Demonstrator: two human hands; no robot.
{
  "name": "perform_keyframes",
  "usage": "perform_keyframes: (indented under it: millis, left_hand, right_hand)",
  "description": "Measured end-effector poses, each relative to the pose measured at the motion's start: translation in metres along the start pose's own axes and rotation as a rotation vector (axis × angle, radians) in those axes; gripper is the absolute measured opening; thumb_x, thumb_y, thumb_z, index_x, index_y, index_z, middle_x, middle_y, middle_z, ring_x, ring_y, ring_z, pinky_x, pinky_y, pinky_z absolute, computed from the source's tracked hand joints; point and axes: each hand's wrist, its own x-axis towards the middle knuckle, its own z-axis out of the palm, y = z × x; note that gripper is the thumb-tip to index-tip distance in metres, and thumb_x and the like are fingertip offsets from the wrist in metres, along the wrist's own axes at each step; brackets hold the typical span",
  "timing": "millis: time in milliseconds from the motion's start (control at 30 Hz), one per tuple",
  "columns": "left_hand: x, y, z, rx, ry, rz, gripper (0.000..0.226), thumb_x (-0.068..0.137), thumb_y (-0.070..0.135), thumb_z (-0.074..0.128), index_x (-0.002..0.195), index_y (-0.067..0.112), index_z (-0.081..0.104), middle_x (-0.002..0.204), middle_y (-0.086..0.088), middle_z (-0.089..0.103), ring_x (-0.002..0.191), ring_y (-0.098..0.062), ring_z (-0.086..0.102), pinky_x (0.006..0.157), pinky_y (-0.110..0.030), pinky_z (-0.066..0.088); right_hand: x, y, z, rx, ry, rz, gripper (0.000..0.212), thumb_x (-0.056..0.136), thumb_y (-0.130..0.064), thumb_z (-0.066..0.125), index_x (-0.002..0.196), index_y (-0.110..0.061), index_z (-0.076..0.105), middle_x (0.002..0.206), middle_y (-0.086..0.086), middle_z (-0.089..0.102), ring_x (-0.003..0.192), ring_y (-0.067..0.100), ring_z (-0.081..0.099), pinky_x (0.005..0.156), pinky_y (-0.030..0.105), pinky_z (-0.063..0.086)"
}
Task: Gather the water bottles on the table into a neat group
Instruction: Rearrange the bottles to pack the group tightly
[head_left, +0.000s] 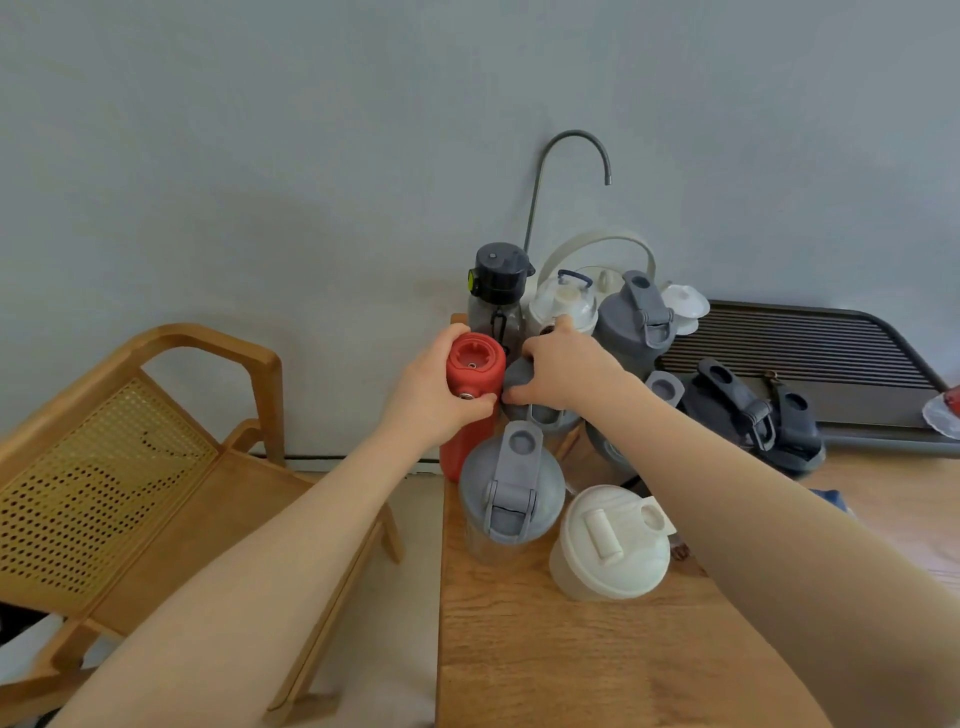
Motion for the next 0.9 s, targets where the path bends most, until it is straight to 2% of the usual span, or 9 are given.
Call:
perform_keyframes:
  millis: [100,167,267,333,433,533,700,800,900]
  left_hand:
    - [0.004,-0.001,0.001,-0.022,-0.004,-0.004,0.072,0.067,0.023,0.076,0.128,0.025,0.038,0.123,-0.003,0.056,0.110,-0.023,0.054,0.094,-0.044,0.047]
    - [0.003,-0.005,0.004,-0.044,0.000,-0.030,0.070,0.069,0.025,0.076,0.127,0.023,0.038,0.123,-0.003,0.056,0.109,-0.022,0.055,0.093,-0.043,0.047]
    - [-0.004,-0.015,0.012,-0.101,-0.025,-0.140,0.066,0.073,0.026,0.074,0.128,0.018,0.038,0.125,-0.007,0.056,0.111,-0.023,0.055,0.092,-0.038,0.047]
    - [-0.007,-0.022,0.017,-0.170,-0.053,-0.202,0.066,0.075,0.026,0.073,0.130,0.017,0.036,0.127,-0.006,0.054,0.113,-0.022,0.053,0.093,-0.036,0.044]
    - [-0.006,-0.024,0.020,-0.228,-0.074,-0.239,0.066,0.075,0.026,0.074,0.130,0.018,0.037,0.119,0.000,0.053,0.107,-0.016,0.051,0.089,-0.032,0.042]
    - [-0.002,-0.024,0.022,-0.252,-0.073,-0.247,0.069,0.070,0.030,0.077,0.129,0.019,0.041,0.121,-0.002,0.057,0.107,-0.018,0.054,0.090,-0.034,0.044]
    - [0.000,-0.022,0.025,-0.254,-0.116,-0.261,0.065,0.072,0.028,0.076,0.127,0.021,0.042,0.120,-0.001,0.057,0.109,-0.019,0.053,0.093,-0.036,0.044]
    - [-0.002,-0.020,0.024,-0.268,-0.153,-0.272,0.073,0.068,0.036,0.077,0.128,0.021,0.038,0.121,0.002,0.054,0.111,-0.018,0.053,0.093,-0.037,0.045]
    - [-0.008,-0.019,0.024,-0.314,-0.151,-0.290,0.078,0.076,0.027,0.072,0.137,0.019,0.023,0.123,0.007,0.042,0.111,-0.010,0.045,0.089,-0.027,0.039]
  right_hand:
    - [-0.010,0.005,0.003,-0.030,0.123,-0.021,0.082,0.074,-0.063,0.059,0.136,-0.016,0.033,0.131,0.020,0.045,0.117,0.040,0.047,0.092,0.047,0.043]
    - [-0.022,0.017,0.005,0.073,0.277,-0.051,0.079,0.080,-0.060,0.054,0.139,-0.014,0.030,0.134,0.018,0.046,0.122,0.039,0.044,0.098,0.047,0.040]
    - [-0.046,0.059,0.013,0.169,0.445,-0.030,0.069,0.085,-0.052,0.053,0.138,-0.012,0.037,0.137,0.014,0.048,0.128,0.034,0.041,0.105,0.044,0.033]
    - [-0.060,0.091,0.022,0.160,0.367,0.008,0.074,0.080,-0.057,0.056,0.139,-0.016,0.037,0.141,0.009,0.045,0.132,0.030,0.036,0.109,0.043,0.027]
    - [-0.072,0.115,0.033,0.200,0.200,0.004,0.092,0.066,-0.069,0.053,0.143,-0.024,0.028,0.147,0.004,0.037,0.138,0.026,0.028,0.114,0.045,0.017]
    - [-0.070,0.116,0.040,0.172,0.155,-0.027,0.099,0.065,-0.069,0.062,0.145,-0.031,0.018,0.147,0.003,0.033,0.139,0.024,0.026,0.116,0.048,0.003]
    - [-0.061,0.112,0.036,0.076,0.154,0.038,0.081,0.072,-0.069,0.054,0.141,-0.032,0.030,0.133,0.009,0.039,0.128,0.027,0.038,0.117,0.048,0.005]
    - [-0.057,0.114,0.025,0.079,0.057,-0.027,0.071,0.076,-0.061,0.058,0.138,-0.037,0.034,0.135,0.011,0.034,0.128,0.032,0.034,0.116,0.047,0.005]
    - [-0.050,0.114,0.017,0.106,-0.063,-0.116,0.063,0.080,-0.043,0.064,0.137,-0.036,0.037,0.146,0.011,0.021,0.130,0.036,0.028,0.112,0.045,0.017]
